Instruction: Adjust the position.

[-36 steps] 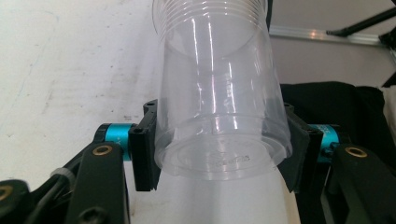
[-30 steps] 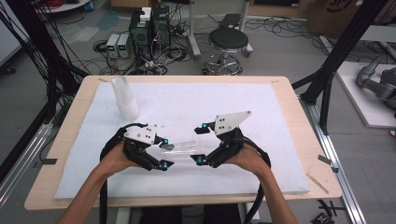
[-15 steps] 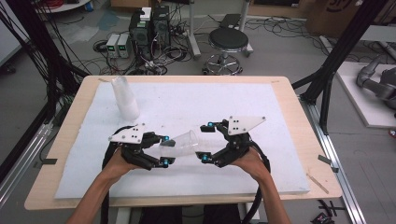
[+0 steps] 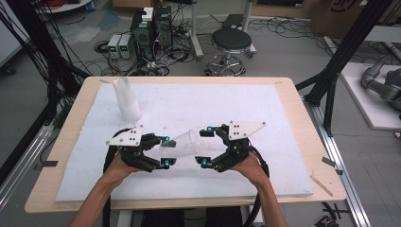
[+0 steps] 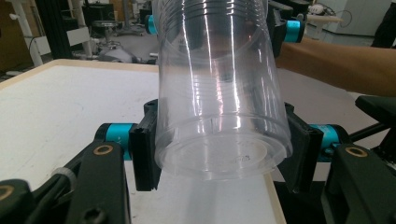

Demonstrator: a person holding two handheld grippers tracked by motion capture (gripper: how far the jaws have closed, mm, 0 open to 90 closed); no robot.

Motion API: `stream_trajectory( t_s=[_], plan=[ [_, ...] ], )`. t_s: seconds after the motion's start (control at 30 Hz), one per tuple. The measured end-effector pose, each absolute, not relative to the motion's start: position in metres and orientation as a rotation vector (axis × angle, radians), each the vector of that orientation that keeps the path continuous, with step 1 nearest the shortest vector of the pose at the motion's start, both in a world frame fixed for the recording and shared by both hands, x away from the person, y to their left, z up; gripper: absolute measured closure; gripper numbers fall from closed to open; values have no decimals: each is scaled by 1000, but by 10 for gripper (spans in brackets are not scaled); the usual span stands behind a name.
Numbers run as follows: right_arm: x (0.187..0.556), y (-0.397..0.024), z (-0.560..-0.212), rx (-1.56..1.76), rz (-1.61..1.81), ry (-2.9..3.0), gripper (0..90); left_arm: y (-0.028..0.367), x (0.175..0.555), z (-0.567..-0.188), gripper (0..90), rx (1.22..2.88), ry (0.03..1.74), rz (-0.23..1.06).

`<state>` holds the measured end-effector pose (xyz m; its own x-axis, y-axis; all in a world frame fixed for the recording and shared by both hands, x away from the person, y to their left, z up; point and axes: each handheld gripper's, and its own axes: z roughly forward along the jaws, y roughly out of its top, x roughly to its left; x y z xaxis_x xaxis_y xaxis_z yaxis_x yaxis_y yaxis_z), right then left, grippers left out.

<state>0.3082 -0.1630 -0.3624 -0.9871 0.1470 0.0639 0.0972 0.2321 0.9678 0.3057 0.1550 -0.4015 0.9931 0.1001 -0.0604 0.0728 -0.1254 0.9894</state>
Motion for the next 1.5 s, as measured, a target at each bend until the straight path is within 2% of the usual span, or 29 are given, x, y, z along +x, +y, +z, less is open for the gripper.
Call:
stream_trajectory(
  t_s=[0.8, 1.0, 1.07, 1.27, 1.3, 1.37, 1.4, 1.5],
  plan=[
    [310, -139, -368, 169, 1950, 2484, 160, 140, 301, -399, 416, 1676, 67, 18],
    [310, -138, -368, 146, 1976, 2482, 219, 138, 301, -400, 416, 1678, 54, 15],
    [309, -138, -367, 131, 1985, 2479, 274, 137, 301, -401, 416, 1681, 53, 16],
    [309, -139, -366, 105, 1989, 2468, 314, 137, 301, -401, 408, 1691, 50, 16],
    [309, -139, -367, 102, 1988, 2469, 314, 135, 300, -401, 348, 1689, 72, 17],
    [309, -139, -366, 108, 1987, 2466, 316, 134, 300, -401, 48, 1700, 108, 49],
    [309, -139, -367, 113, 1988, 2464, 317, 134, 300, -401, 17, 1694, 98, 48],
    [309, -140, -366, 116, 1983, 2461, 318, 135, 299, -399, 17, 1705, 101, 58]
  ],
)
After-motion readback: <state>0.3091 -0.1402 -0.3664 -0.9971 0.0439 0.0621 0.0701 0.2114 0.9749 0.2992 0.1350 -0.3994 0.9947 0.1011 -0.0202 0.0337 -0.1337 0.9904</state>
